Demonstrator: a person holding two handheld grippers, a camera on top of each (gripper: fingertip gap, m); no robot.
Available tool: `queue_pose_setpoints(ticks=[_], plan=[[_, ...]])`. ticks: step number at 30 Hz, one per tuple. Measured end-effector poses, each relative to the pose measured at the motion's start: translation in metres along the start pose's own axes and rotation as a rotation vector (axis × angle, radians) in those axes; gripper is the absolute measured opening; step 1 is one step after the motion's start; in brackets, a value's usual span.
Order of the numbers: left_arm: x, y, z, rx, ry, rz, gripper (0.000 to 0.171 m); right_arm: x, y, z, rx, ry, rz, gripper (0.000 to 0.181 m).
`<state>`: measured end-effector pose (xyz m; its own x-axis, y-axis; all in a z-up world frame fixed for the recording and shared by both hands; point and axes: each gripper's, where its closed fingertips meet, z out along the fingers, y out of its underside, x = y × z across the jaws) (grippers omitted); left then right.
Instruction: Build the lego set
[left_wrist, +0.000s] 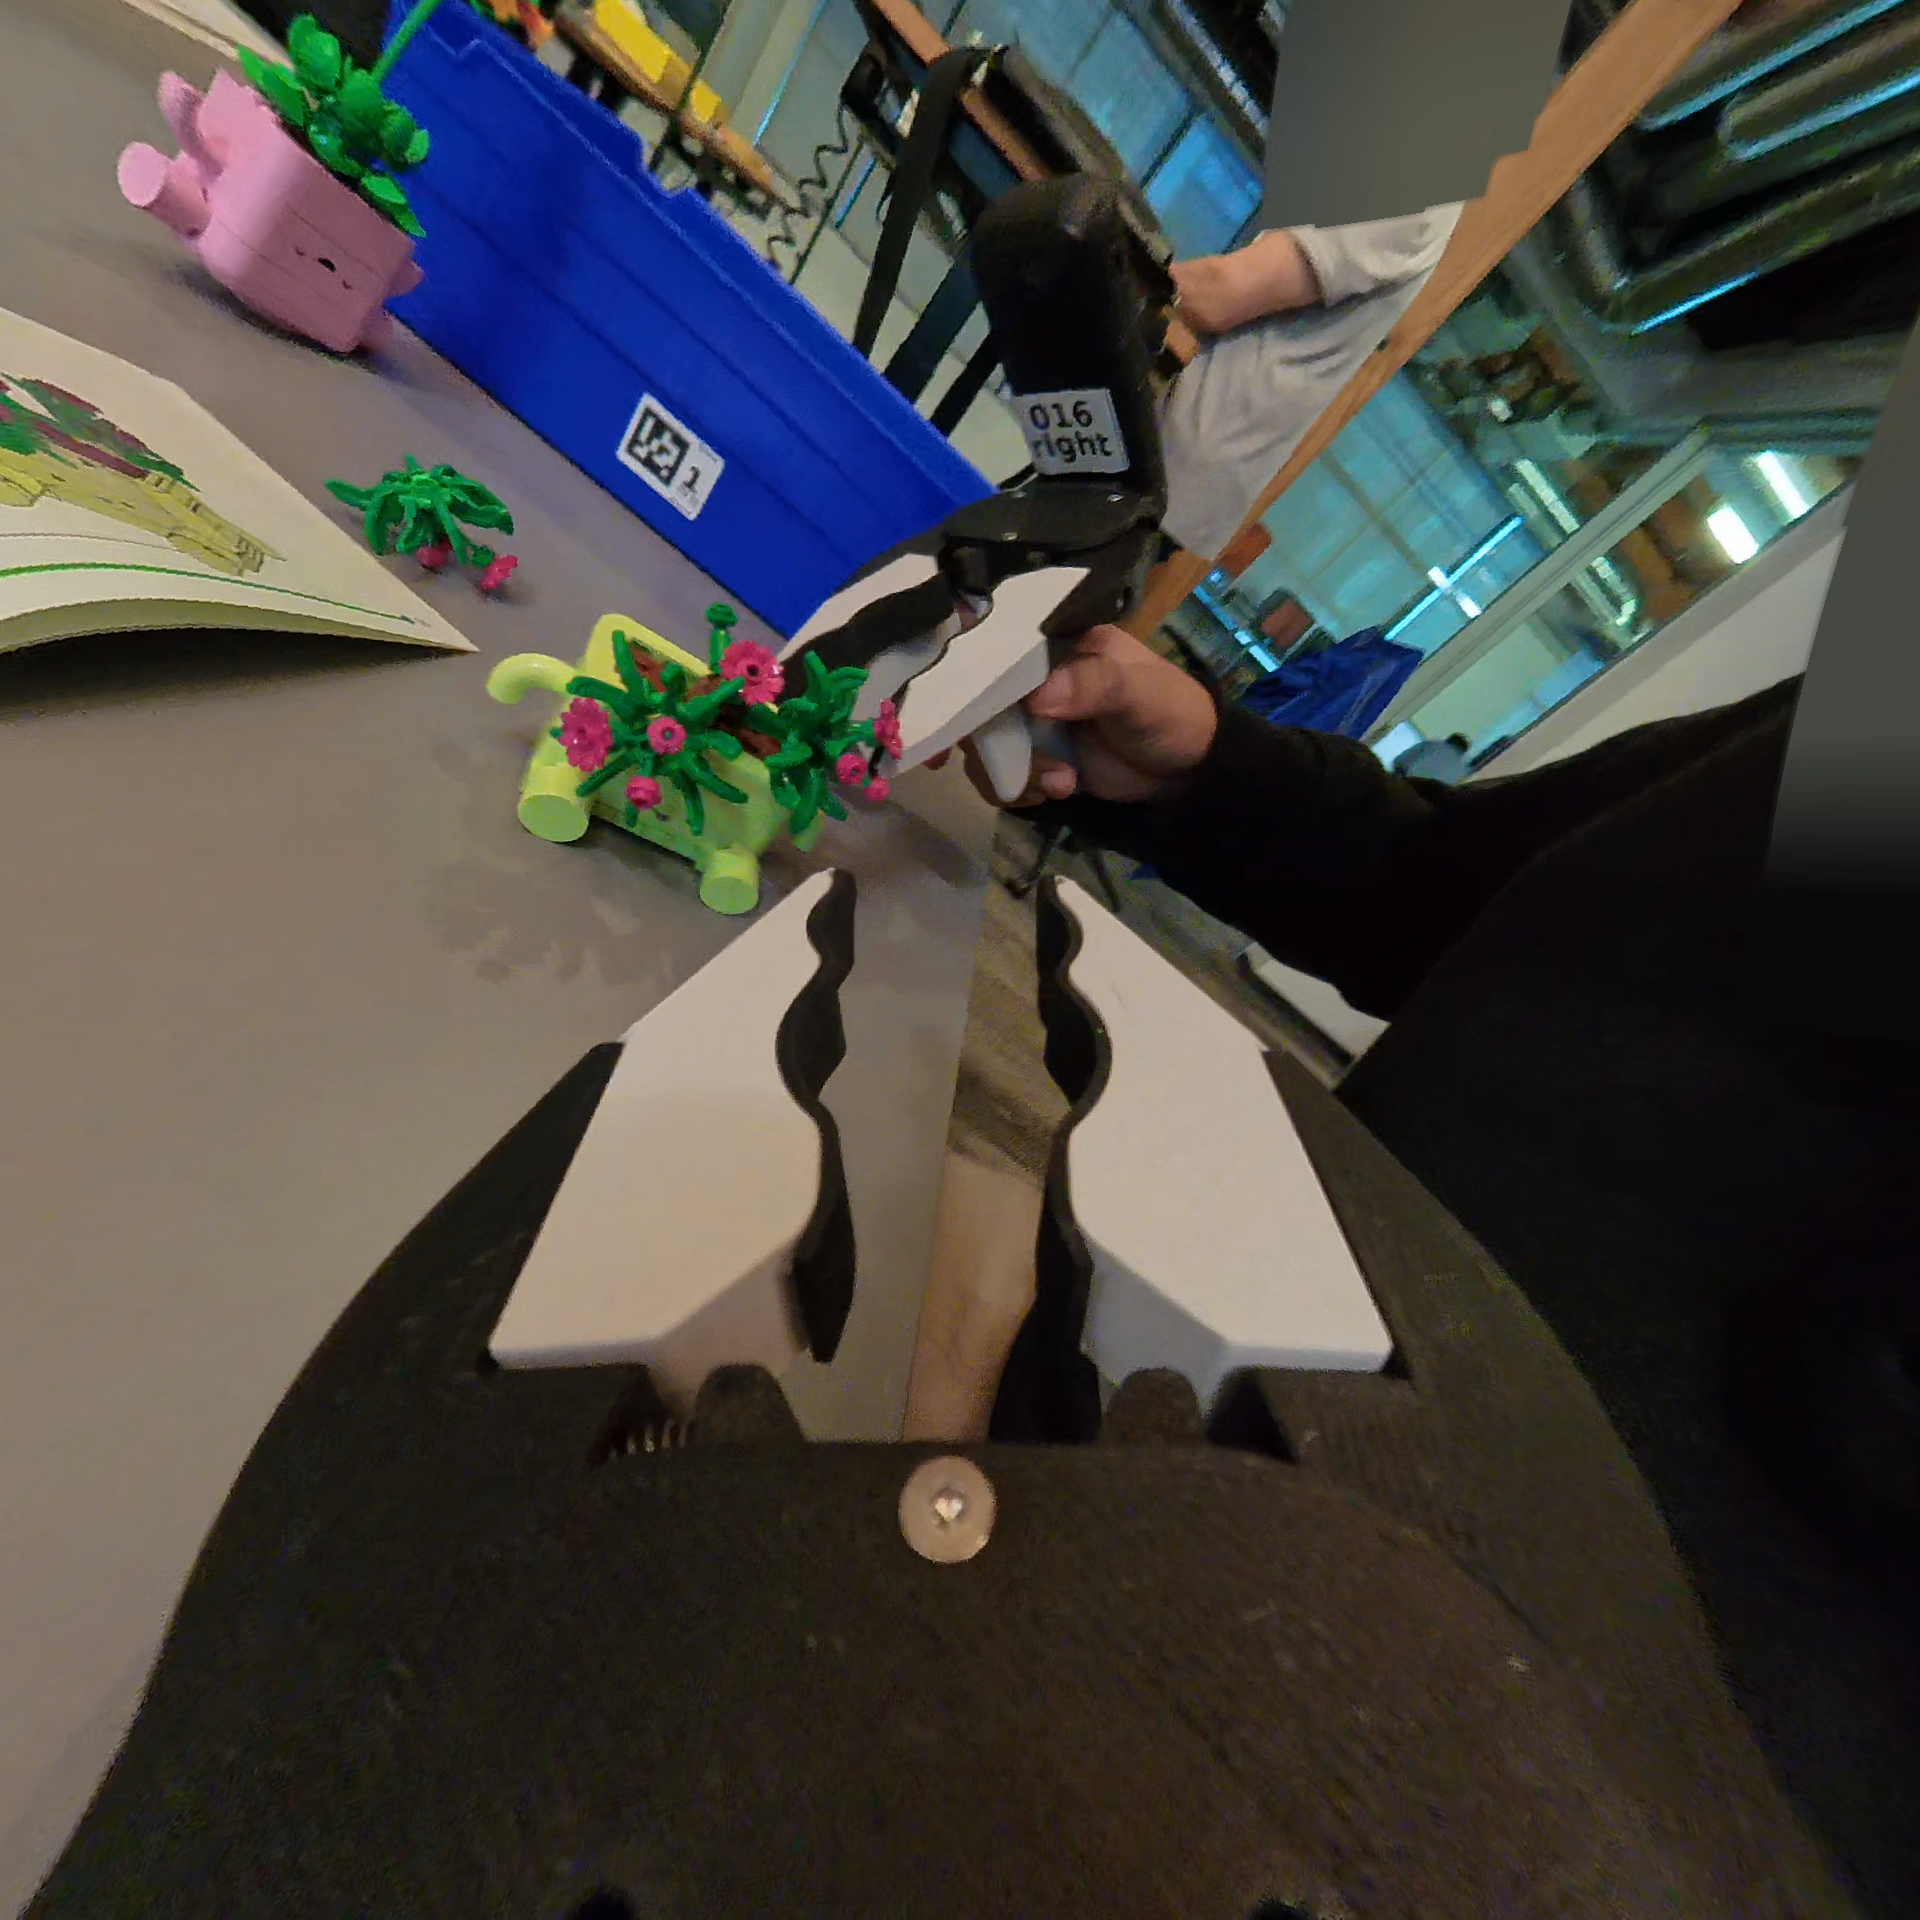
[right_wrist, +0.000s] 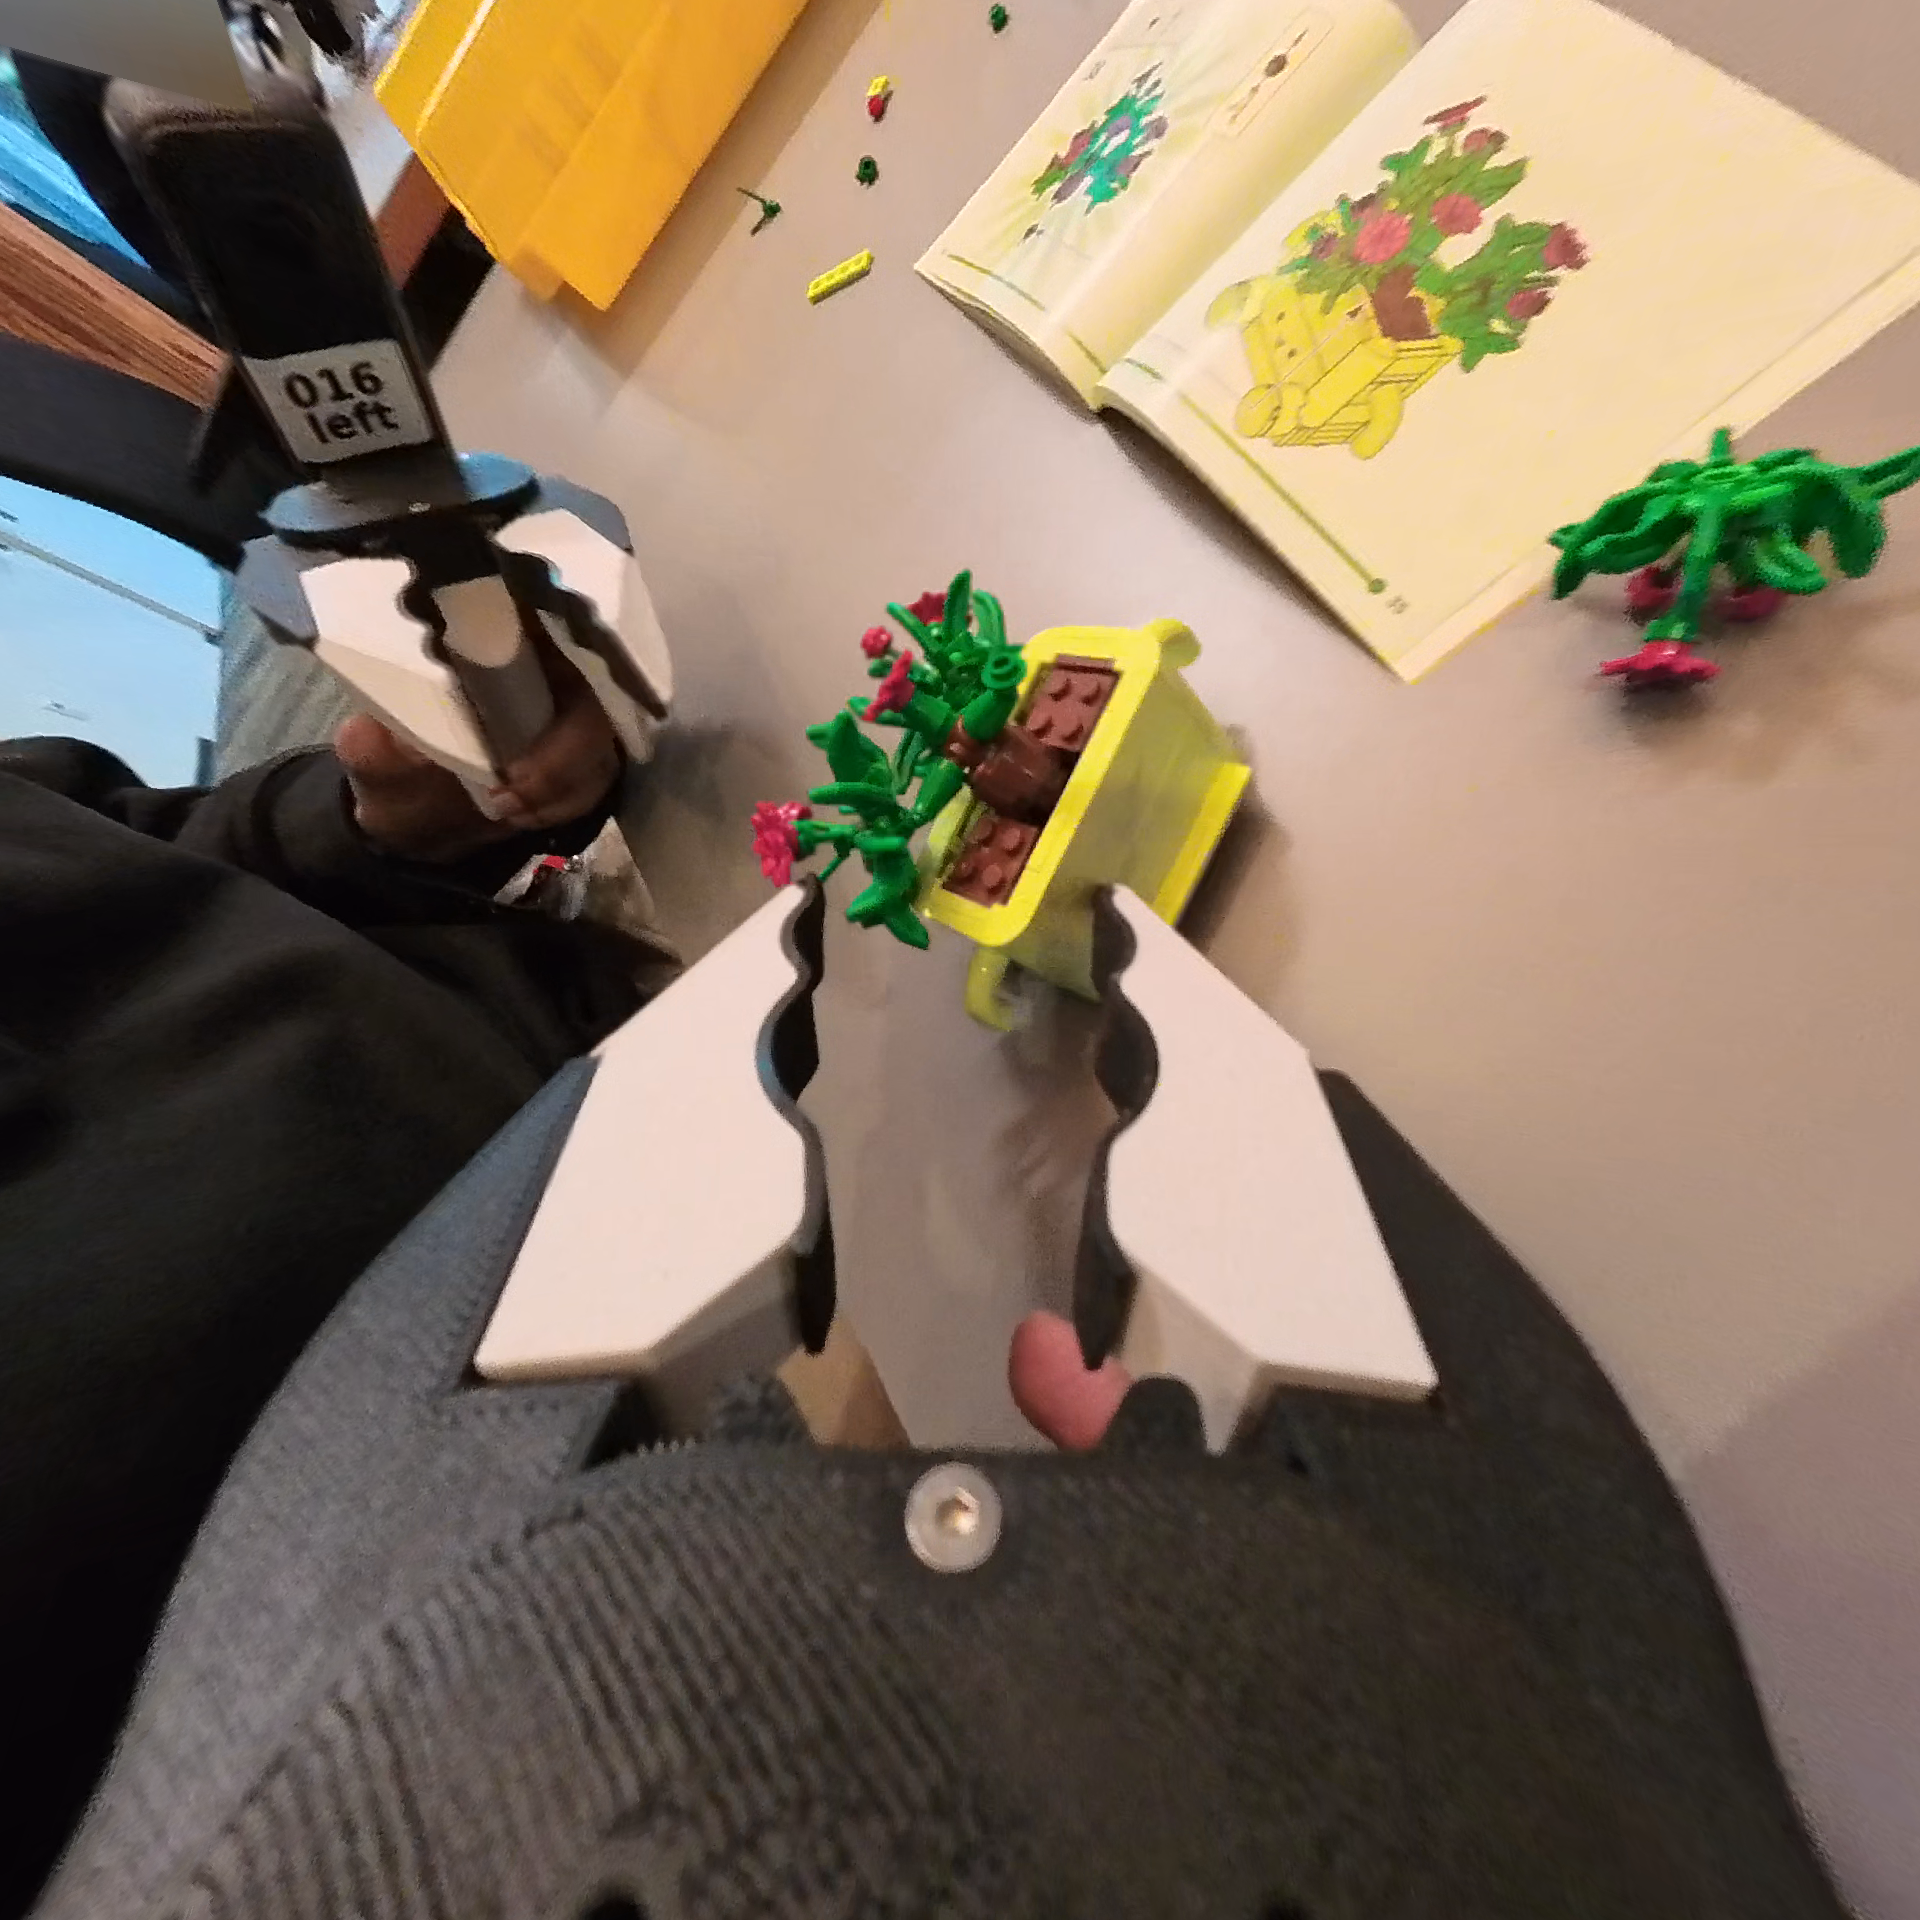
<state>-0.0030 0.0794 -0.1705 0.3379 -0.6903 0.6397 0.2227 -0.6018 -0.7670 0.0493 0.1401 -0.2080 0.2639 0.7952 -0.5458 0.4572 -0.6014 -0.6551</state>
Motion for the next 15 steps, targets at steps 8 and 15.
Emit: queue_pose_setpoints(ticks=[8, 15], plan=[[-0.008, -0.016, 0.010, -0.043, -0.128, 0.056, 0.042, -0.022, 0.008, 0.015, 0.051, -0.089, -0.038, 0.052], [-0.028, -0.015, 0.022, -0.159, -0.259, 0.088, 0.054, -0.032, 0.015, 0.028, 0.082, -0.148, -0.083, 0.055]])
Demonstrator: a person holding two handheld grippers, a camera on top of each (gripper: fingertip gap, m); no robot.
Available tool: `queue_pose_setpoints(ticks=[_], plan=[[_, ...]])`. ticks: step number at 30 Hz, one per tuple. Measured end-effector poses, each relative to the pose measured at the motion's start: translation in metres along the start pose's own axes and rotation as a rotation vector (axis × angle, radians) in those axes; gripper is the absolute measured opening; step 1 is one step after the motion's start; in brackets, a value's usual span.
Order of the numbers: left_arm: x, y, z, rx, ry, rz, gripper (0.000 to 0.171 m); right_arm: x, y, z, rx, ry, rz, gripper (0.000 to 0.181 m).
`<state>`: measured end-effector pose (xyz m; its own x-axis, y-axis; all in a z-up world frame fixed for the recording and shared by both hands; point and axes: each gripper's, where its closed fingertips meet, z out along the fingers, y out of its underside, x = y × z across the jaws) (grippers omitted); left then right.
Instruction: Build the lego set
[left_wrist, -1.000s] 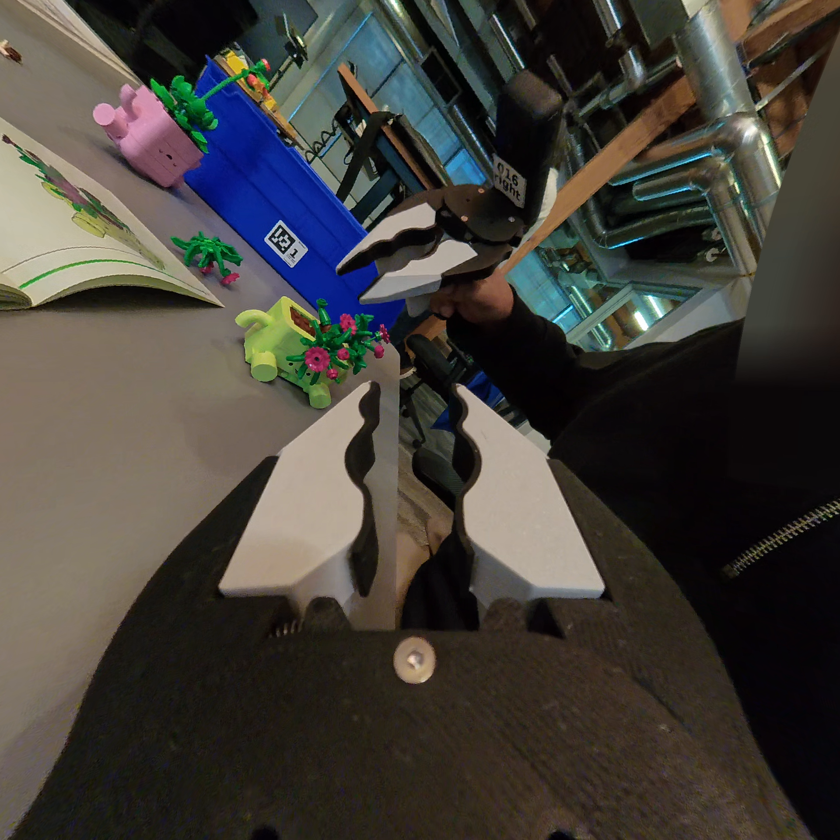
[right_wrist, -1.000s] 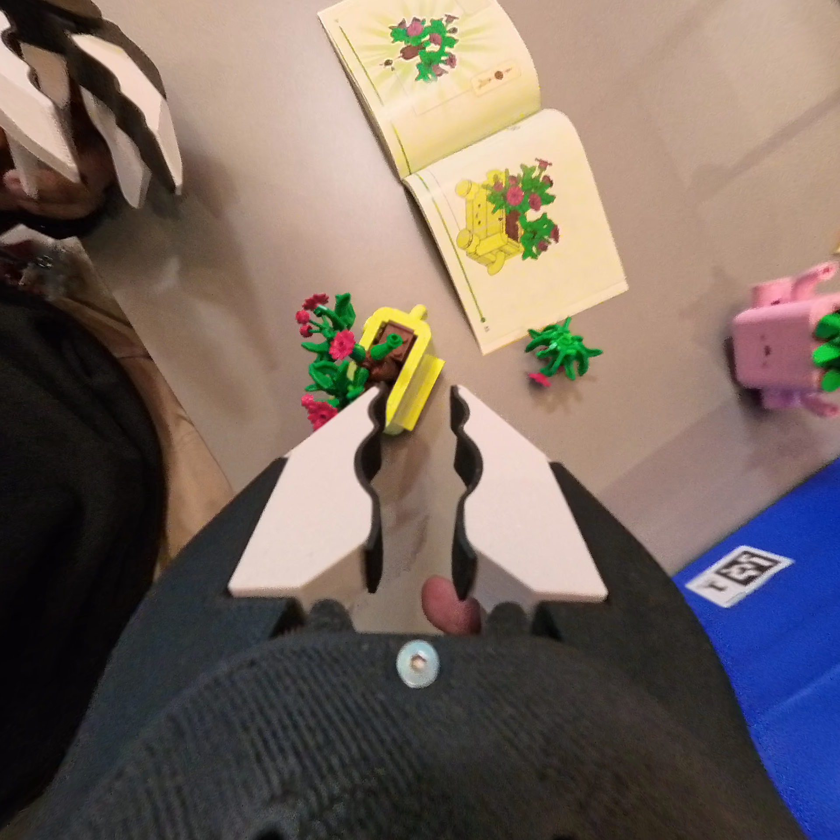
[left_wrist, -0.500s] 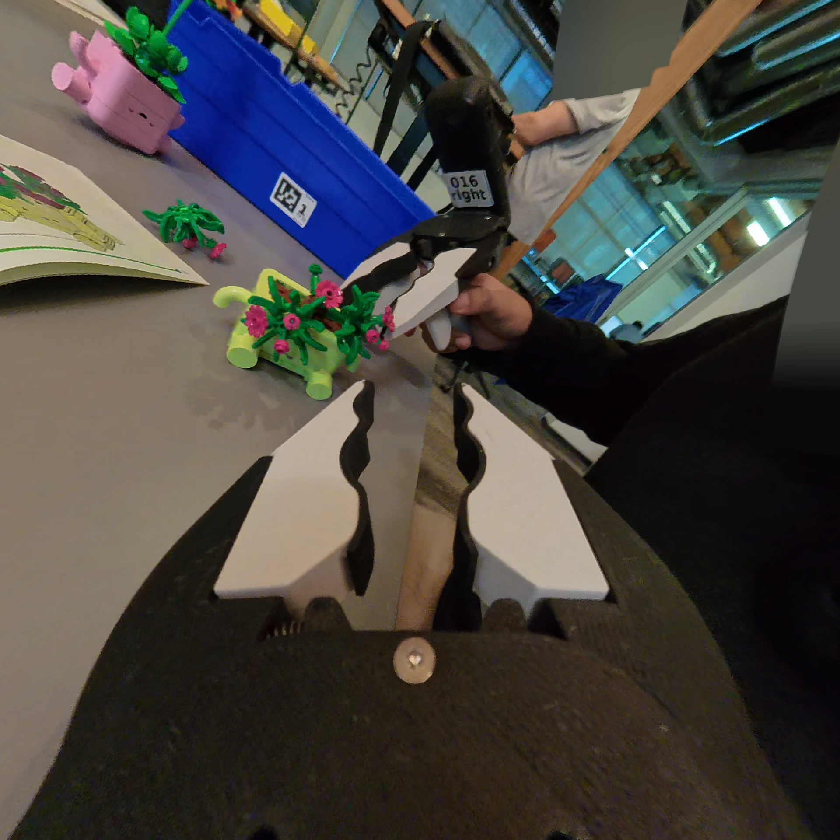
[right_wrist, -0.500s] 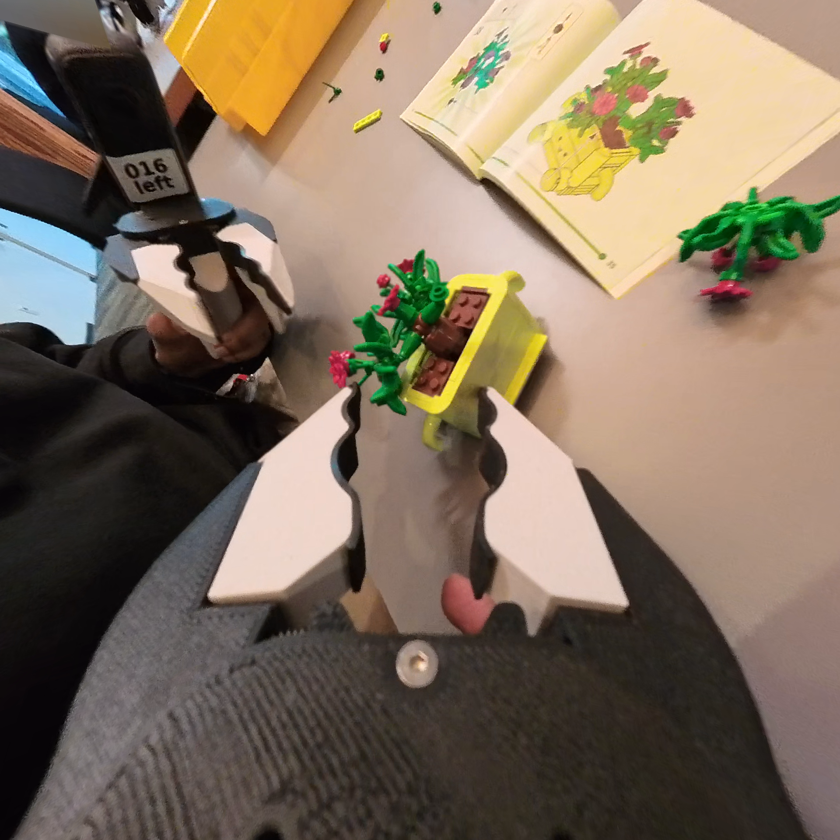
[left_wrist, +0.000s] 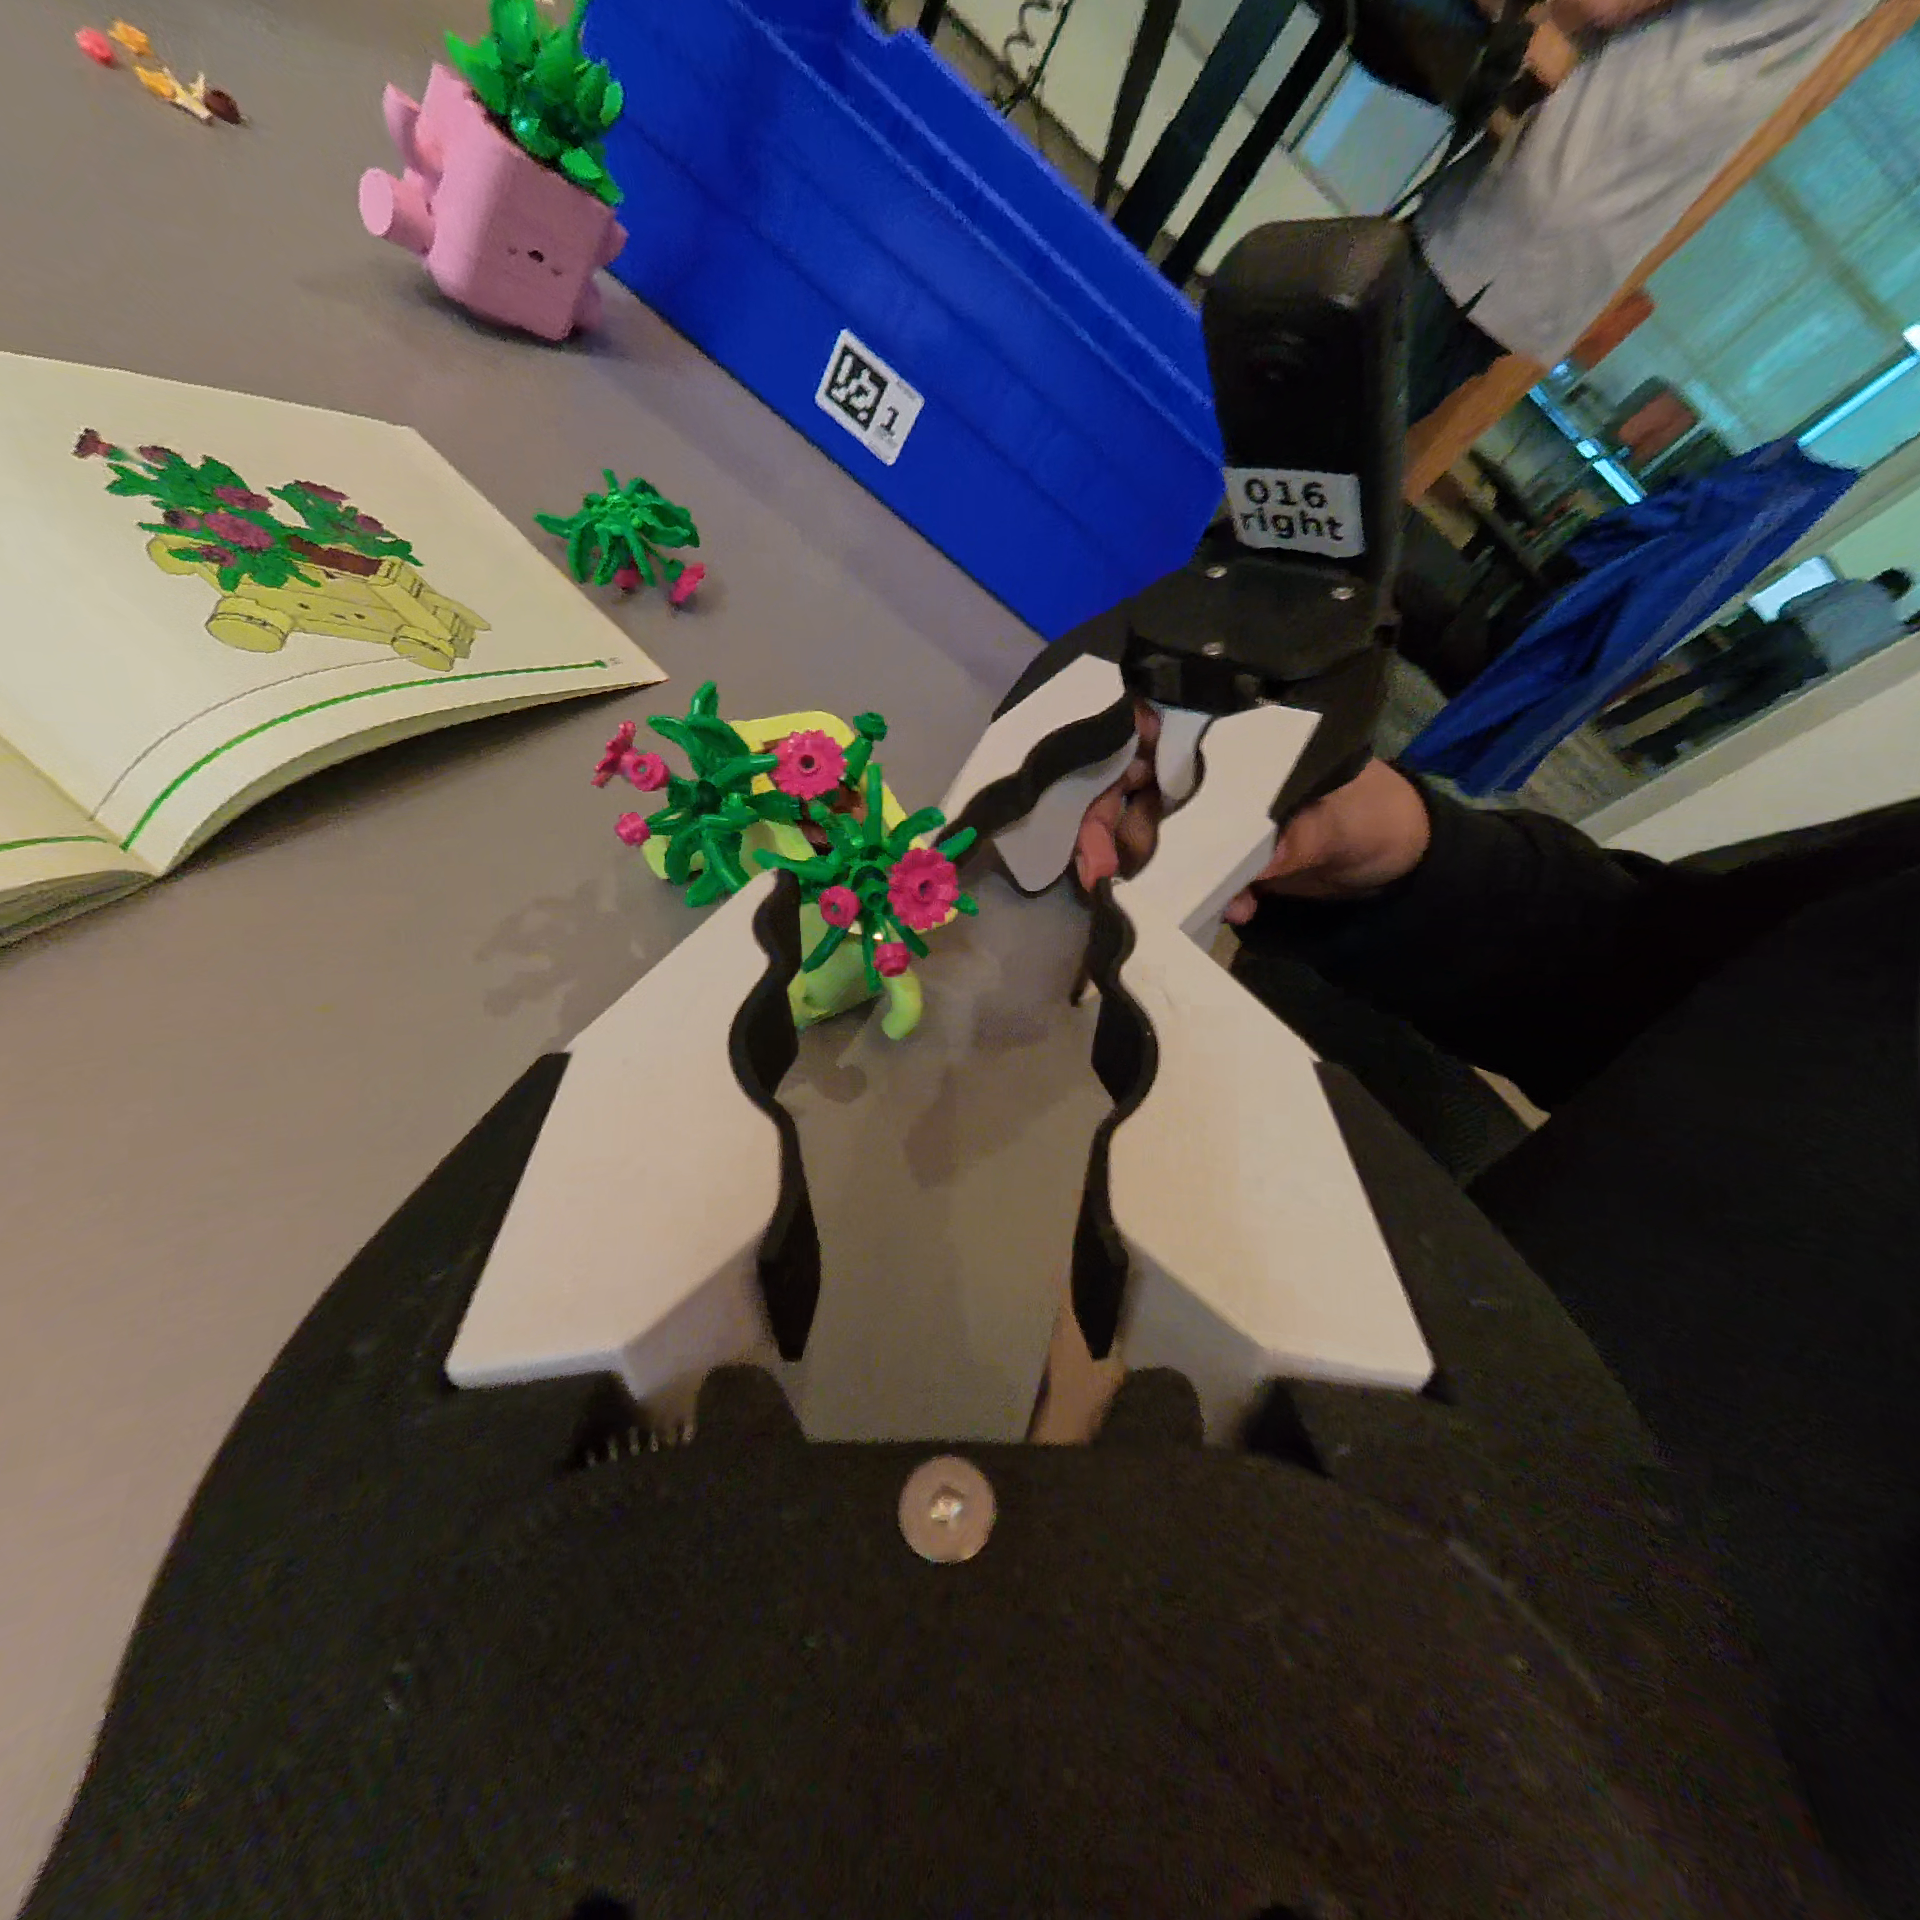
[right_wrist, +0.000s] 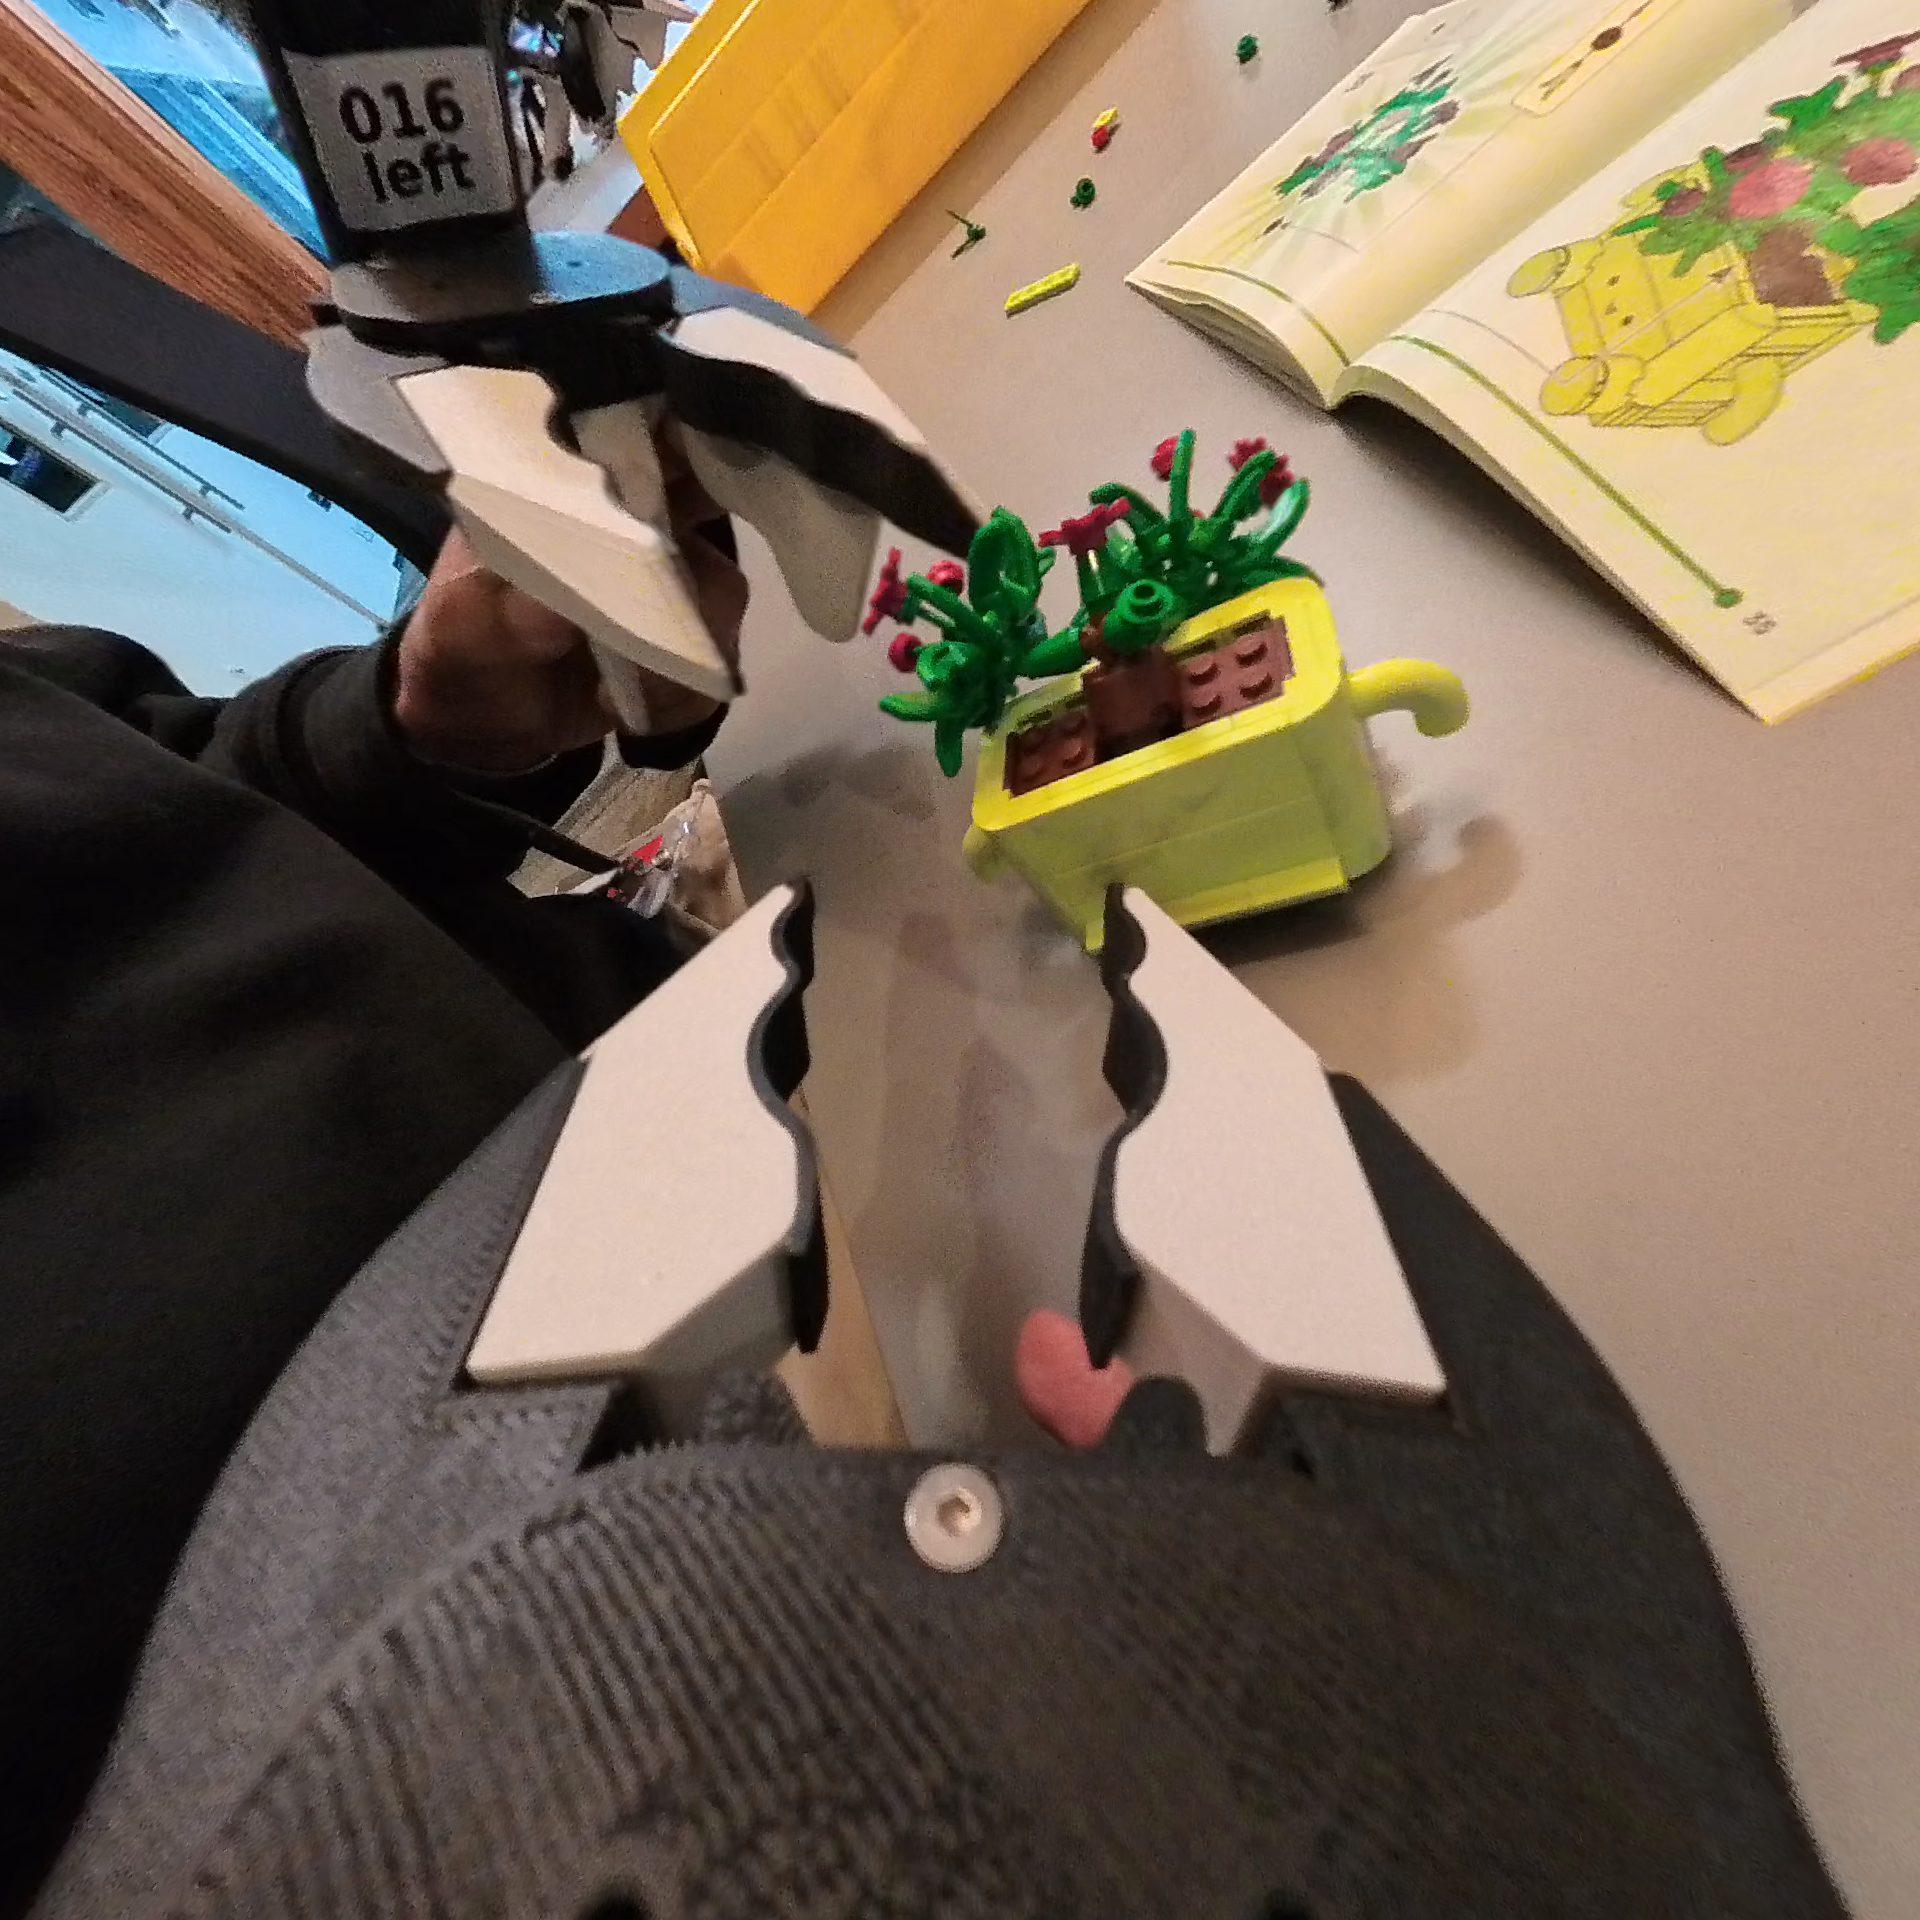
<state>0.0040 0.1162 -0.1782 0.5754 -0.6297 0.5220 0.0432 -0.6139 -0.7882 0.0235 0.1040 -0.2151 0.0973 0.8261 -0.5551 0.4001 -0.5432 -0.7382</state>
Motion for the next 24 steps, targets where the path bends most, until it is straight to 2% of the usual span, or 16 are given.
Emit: queue_pose_setpoints(ticks=[4, 10, 14, 24], plan=[[-0.012, -0.002, 0.008, -0.025, -0.090, -0.010, 0.054, 0.000, -0.005, -0.004, 0.019, -0.012, -0.004, 0.053], [-0.020, 0.000, 0.021, -0.119, -0.202, 0.037, 0.048, 0.030, -0.009, -0.014, 0.004, 0.206, -0.148, 0.043], [-0.021, -0.002, 0.025, -0.163, -0.262, 0.101, 0.045, 0.026, -0.014, -0.006, 0.019, 0.201, -0.171, 0.039], [-0.022, 0.007, 0.028, -0.329, -0.420, 0.420, 0.044, 0.024, -0.013, -0.003, 0.009, 0.199, -0.186, 0.037]])
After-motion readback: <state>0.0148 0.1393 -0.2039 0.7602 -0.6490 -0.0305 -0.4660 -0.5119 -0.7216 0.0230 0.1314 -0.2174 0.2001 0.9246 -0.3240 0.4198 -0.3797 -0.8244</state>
